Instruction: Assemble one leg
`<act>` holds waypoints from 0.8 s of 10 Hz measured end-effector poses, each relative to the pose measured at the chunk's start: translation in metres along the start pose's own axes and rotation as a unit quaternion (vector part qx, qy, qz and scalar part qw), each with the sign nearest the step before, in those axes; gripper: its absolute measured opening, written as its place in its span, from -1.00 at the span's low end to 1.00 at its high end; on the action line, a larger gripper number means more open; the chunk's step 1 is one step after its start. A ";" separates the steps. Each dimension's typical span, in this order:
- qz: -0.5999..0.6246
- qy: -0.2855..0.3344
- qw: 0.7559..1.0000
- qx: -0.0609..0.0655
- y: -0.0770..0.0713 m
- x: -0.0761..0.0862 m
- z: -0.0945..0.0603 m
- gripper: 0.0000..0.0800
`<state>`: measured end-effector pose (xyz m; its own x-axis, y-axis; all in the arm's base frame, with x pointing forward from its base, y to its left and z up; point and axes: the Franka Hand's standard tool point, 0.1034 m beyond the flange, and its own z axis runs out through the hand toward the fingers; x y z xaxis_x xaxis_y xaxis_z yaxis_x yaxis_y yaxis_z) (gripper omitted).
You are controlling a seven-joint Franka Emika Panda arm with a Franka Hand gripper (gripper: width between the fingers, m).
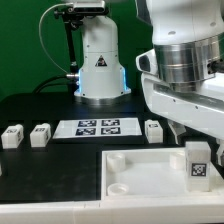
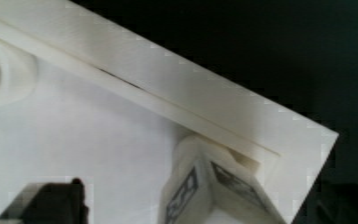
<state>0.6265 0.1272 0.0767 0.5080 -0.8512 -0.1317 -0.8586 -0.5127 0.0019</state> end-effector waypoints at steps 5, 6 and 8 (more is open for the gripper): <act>-0.340 0.036 0.940 -0.013 -0.007 0.007 0.000 0.62; -0.391 0.037 0.920 -0.014 -0.005 0.011 0.002 0.62; -0.402 0.038 0.915 -0.013 -0.004 0.013 0.002 0.62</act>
Offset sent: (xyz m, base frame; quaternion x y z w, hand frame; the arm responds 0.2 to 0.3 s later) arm -0.0012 -0.0050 -0.0026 0.0030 0.0200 -0.2158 0.9762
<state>0.6358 0.1184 0.0726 0.9787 -0.2026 -0.0324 -0.2038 -0.9781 -0.0415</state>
